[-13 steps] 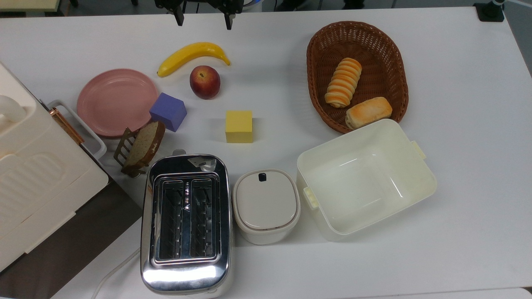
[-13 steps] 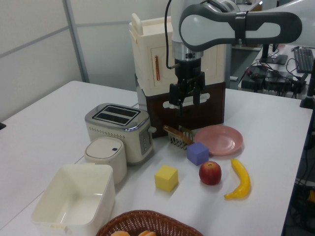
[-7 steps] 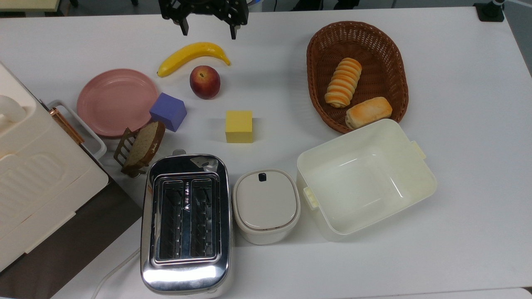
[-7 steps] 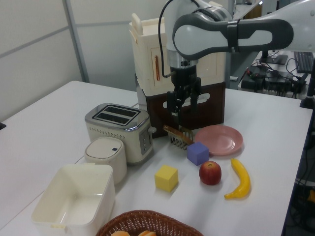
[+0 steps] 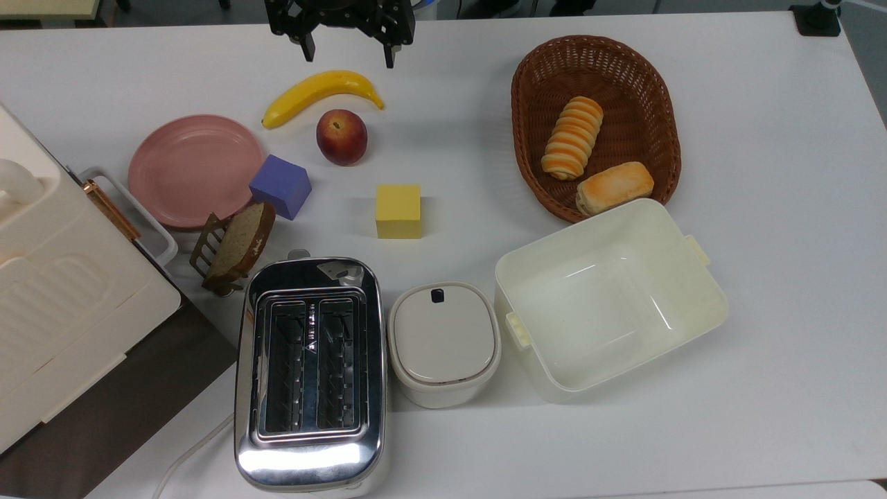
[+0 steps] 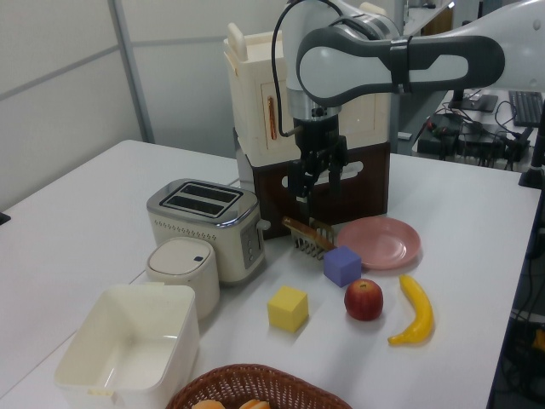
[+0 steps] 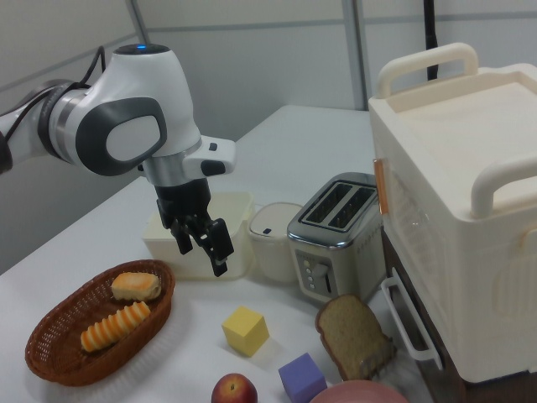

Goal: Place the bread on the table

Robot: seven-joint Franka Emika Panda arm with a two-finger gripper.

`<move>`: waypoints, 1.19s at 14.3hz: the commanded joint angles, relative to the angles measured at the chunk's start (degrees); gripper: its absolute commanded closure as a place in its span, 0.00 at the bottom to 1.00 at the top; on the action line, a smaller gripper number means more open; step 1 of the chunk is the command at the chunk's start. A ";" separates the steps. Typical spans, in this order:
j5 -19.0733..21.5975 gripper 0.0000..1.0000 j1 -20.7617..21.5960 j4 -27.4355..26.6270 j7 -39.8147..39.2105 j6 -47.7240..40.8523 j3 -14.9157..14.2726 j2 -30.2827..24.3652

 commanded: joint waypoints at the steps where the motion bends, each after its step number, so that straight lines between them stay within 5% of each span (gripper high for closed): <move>1: -0.83 0.00 0.56 0.19 0.28 0.10 -0.49 -0.13; 12: -1.01 0.00 -0.41 -0.33 0.02 0.36 0.13 0.66; 17: -1.10 0.00 5.03 -3.93 0.29 4.14 0.04 0.05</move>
